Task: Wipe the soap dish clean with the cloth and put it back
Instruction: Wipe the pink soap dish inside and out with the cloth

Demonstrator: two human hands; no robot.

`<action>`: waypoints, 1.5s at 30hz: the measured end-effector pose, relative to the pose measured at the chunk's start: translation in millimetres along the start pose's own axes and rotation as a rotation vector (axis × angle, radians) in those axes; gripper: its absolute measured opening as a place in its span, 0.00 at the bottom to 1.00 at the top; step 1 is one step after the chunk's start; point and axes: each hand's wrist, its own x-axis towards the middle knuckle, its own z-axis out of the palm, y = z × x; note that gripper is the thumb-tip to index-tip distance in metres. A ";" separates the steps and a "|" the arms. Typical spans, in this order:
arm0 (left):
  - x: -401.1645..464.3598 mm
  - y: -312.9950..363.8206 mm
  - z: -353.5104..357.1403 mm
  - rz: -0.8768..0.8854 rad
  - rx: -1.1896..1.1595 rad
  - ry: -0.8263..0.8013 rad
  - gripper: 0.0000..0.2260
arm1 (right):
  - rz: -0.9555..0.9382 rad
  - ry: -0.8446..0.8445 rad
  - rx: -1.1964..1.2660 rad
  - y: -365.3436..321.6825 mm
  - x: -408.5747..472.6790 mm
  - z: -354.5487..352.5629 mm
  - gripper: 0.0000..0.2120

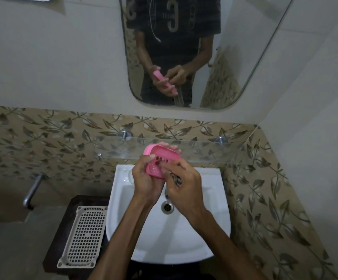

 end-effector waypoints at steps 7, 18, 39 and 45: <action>-1.1 -2.7 1.1 -0.037 0.000 0.011 0.23 | -0.005 0.008 0.002 7.9 5.4 -4.2 0.15; -6.6 -6.4 -10.6 -0.013 0.016 0.030 0.28 | 0.165 -0.063 -0.084 20.8 0.1 -20.1 0.09; -1.6 -3.9 -12.3 -0.029 0.241 -0.117 0.29 | 0.717 0.128 0.536 16.9 -13.9 11.4 0.02; -3.3 14.3 -37.2 -0.325 0.137 -0.088 0.37 | 0.171 0.041 -0.003 31.8 -4.9 -4.8 0.06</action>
